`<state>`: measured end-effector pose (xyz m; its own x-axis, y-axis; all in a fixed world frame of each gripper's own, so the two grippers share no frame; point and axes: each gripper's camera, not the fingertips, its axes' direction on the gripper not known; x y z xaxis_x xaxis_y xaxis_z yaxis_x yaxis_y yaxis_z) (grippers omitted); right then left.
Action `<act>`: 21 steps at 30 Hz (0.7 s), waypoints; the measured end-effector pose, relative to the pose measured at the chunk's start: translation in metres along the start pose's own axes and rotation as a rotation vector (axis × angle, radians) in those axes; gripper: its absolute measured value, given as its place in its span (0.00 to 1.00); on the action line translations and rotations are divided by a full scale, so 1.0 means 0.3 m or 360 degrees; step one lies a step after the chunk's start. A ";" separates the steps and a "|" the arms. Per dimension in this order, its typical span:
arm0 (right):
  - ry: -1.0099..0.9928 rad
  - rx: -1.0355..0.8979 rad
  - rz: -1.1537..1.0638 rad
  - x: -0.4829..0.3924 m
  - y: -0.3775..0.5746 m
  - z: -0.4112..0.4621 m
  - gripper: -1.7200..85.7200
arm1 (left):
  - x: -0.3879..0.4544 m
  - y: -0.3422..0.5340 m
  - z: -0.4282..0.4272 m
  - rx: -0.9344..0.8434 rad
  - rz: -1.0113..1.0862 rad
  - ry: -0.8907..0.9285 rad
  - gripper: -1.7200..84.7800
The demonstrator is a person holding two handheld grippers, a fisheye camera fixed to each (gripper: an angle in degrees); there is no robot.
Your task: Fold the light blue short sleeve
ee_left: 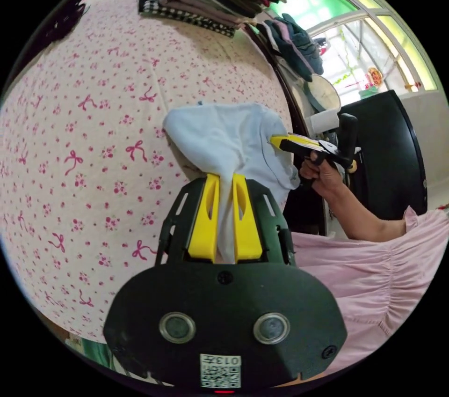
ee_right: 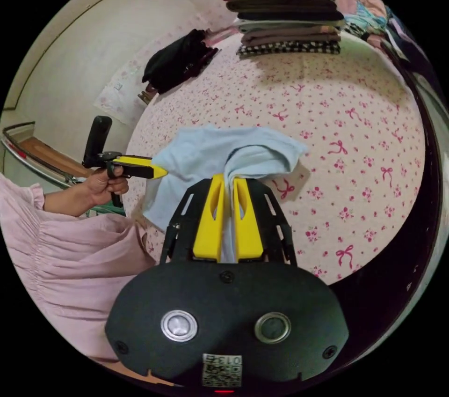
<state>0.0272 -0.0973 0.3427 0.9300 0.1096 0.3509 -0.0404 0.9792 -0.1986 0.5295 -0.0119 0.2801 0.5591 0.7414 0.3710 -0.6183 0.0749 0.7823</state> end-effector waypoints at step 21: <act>-0.0015 0.0525 -0.0835 -0.922 -1.231 0.341 0.05 | -0.416 -0.170 -1.218 0.0813 0.0269 -0.0424 0.08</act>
<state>-0.2524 -0.4719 0.4125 0.8535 -0.4006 0.3333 0.3089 0.9040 0.2955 0.2894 0.1353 0.0111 0.6360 0.5176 0.5723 -0.4039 -0.4086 0.8185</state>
